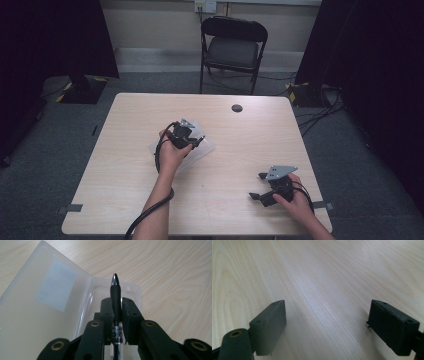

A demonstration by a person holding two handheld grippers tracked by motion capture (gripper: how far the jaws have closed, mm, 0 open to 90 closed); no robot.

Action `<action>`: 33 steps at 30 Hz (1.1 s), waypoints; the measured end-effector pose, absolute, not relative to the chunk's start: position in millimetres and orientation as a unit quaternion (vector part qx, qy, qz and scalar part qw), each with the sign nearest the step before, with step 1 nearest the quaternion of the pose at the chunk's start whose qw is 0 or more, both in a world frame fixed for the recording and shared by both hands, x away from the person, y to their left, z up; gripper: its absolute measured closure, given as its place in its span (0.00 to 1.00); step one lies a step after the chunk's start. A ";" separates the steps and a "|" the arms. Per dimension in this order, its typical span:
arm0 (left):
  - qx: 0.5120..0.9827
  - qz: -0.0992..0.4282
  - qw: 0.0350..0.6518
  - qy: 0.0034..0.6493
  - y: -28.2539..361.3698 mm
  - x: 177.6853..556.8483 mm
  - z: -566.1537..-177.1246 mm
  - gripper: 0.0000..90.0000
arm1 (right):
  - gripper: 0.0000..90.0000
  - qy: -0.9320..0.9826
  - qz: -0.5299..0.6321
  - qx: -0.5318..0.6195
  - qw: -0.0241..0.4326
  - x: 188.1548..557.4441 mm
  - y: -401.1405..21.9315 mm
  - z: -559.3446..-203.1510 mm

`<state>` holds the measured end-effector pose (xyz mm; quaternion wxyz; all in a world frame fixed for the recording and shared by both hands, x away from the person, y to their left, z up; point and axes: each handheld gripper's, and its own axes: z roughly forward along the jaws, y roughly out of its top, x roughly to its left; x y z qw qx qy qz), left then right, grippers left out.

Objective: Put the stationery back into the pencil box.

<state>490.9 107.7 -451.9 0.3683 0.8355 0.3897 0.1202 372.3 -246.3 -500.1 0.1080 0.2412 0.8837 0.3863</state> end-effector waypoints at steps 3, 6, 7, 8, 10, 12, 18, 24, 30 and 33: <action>0.838 0.122 0.366 0.387 105.5 492.5 -453.5 0.89 | 0.16 0.884 0.386 0.241 0.108 372.3 -246.3 -500.1; 0.836 0.126 0.366 0.389 104.2 494.3 -456.8 0.89 | 0.16 0.884 0.386 0.241 0.108 372.3 -246.3 -500.1; 0.839 0.124 0.361 0.388 104.5 495.0 -457.0 0.89 | 0.16 0.884 0.386 0.241 0.108 372.3 -246.3 -500.1; 0.836 0.124 0.364 0.392 103.8 495.3 -458.9 0.89 | 0.16 0.884 0.386 0.241 0.108 372.3 -246.3 -500.1; 0.840 0.121 0.360 0.388 104.0 495.6 -461.3 0.89 | 0.16 0.884 0.386 0.241 0.108 372.3 -246.3 -500.1; 0.836 0.121 0.364 0.393 104.2 494.6 -464.9 0.89 | 0.16 0.884 0.386 0.241 0.108 372.3 -246.3 -500.1; 0.832 0.118 0.363 0.403 107.8 493.6 -469.3 0.89 | 0.16 0.884 0.386 0.241 0.108 372.3 -246.3 -500.1; 0.830 0.114 0.360 0.410 109.6 492.8 -474.9 0.89 | 0.16 0.884 0.386 0.241 0.108 372.3 -246.3 -500.1; 0.820 0.126 0.380 0.410 109.6 492.2 -473.8 0.79 | 0.16 0.884 0.386 0.241 0.108 372.3 -246.3 -500.1; 0.818 0.123 0.381 0.413 109.7 490.6 -471.5 0.79 | 0.16 0.884 0.386 0.241 0.108 372.3 -246.3 -500.1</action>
